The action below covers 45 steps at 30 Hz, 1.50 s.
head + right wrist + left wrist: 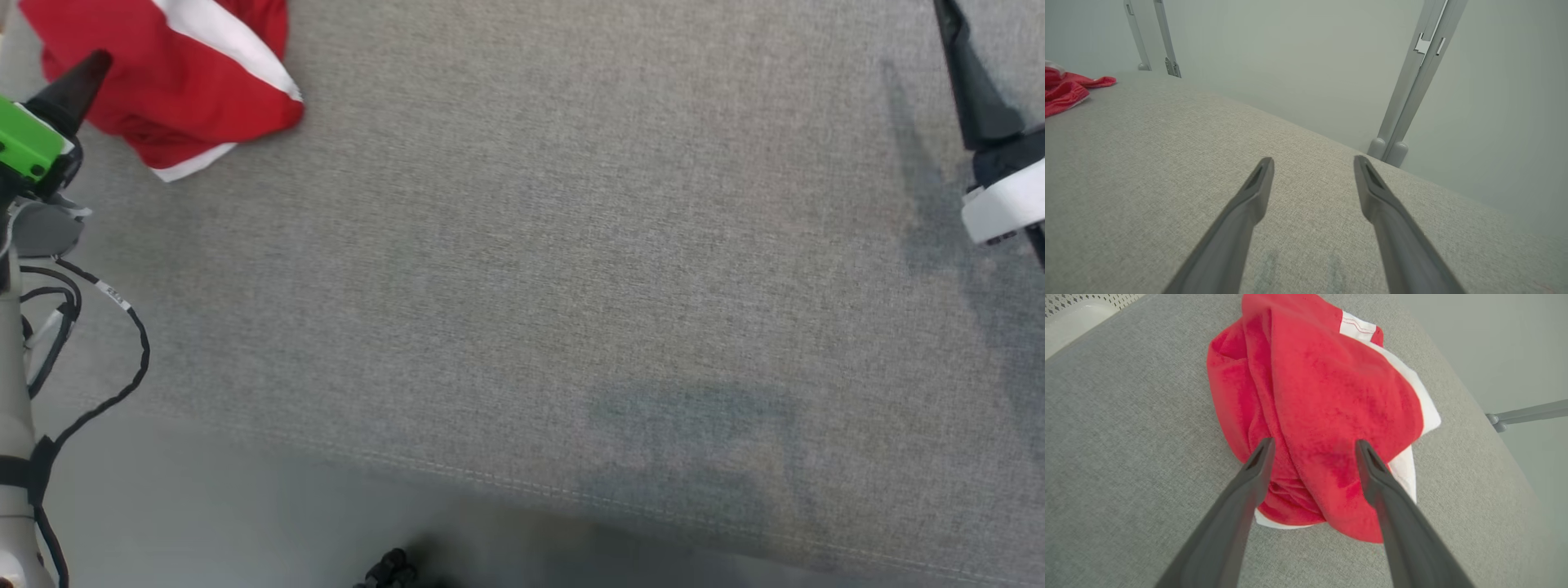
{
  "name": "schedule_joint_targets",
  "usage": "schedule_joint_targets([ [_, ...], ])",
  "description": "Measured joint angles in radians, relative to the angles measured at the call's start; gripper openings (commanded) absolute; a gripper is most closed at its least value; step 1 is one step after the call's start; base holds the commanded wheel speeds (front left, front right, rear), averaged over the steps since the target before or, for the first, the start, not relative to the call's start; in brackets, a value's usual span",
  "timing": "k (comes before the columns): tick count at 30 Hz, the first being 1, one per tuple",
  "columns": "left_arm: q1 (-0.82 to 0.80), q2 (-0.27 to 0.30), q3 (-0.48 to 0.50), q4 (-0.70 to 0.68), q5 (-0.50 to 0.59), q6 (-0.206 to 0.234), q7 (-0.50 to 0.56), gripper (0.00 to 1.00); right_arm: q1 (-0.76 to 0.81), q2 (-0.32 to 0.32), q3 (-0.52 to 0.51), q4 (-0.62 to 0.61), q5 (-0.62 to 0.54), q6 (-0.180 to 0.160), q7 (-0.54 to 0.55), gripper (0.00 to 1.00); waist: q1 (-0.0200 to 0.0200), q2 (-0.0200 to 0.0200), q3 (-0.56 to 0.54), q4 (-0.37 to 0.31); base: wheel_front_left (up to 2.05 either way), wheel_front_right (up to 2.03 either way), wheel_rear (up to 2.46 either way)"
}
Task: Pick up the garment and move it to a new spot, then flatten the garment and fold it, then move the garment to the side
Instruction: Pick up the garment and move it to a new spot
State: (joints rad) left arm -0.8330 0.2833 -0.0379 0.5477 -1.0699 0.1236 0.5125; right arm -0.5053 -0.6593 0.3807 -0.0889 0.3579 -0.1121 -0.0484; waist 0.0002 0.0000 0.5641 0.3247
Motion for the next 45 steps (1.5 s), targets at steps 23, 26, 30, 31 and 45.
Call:
schedule_joint_targets([
  [23, -0.228, -0.033, -0.020, 0.106, 0.034, -0.059, -0.035, 0.00, -0.075, 0.015, -0.088, -0.017, -0.035, -0.006, -0.049, 1.00, -0.0001, 0.0000, 0.193, -0.067, 0.00, 0.00, 0.00],
  [26, -0.228, -0.043, -0.054, 0.097, 0.039, -0.095, -0.022, 0.00, -0.065, 0.037, -0.086, 0.008, -0.035, -0.006, -0.074, 1.00, -0.0001, 0.0000, 0.171, -0.063, 0.00, 0.00, 0.00],
  [30, -0.228, -0.057, -0.091, 0.083, 0.044, -0.140, -0.010, 0.00, -0.041, 0.068, -0.077, 0.043, -0.033, -0.012, -0.102, 1.00, -0.0001, 0.0000, 0.133, -0.062, 0.00, 0.00, 0.00],
  [31, -0.228, -0.061, -0.099, 0.080, 0.044, -0.149, -0.010, 0.00, -0.035, 0.076, -0.073, 0.053, -0.033, -0.012, -0.110, 1.00, -0.0001, 0.0000, 0.122, -0.062, 0.00, 0.00, 0.00],
  [45, -0.117, -0.187, -0.215, -0.050, 0.025, -0.239, 0.029, 0.00, 0.053, 0.176, -0.036, 0.164, 0.004, -0.012, -0.170, 1.00, -0.0002, 0.0000, -0.034, -0.092, 0.00, 0.00, 0.00],
])
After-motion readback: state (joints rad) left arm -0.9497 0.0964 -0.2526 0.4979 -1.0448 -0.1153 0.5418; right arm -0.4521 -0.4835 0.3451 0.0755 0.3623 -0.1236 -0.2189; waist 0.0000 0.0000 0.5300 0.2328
